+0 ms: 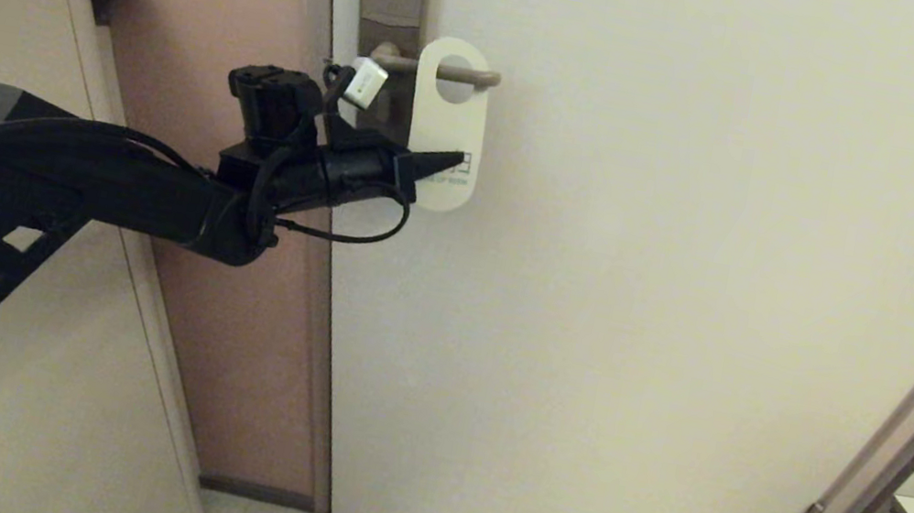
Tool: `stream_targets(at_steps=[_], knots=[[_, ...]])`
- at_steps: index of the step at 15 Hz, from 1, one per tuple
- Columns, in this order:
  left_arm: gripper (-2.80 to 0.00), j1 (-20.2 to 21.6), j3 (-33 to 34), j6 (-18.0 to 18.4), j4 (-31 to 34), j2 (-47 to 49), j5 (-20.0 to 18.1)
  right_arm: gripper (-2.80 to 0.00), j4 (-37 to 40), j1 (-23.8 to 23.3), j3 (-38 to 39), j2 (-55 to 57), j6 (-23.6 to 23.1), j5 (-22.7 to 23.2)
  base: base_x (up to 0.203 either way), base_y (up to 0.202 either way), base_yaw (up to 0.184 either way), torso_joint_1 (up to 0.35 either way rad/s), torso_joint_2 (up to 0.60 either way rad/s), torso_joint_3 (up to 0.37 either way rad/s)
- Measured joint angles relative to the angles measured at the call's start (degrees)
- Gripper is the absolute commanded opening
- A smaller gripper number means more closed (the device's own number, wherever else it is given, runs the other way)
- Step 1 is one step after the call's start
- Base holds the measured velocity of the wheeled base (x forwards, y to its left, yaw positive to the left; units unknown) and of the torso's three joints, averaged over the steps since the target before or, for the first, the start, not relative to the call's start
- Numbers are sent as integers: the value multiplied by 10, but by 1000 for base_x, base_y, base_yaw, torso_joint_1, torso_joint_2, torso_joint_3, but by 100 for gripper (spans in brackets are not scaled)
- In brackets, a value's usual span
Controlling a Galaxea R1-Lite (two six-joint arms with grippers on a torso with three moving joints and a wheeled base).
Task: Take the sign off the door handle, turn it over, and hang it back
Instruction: Take down the sign
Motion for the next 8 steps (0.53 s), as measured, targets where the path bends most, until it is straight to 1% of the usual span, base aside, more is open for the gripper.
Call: stream_targets(at_steps=[4, 8], knots=[[-280, -1, -37, 1, 21, 23, 0, -280, 0, 0, 0, 0, 0, 0, 0, 0, 0, 0, 0, 0], [-280, -9, -47, 1, 28, 36, 0, -280, 0, 0, 0, 0, 0, 0, 0, 0, 0, 0, 0, 0]])
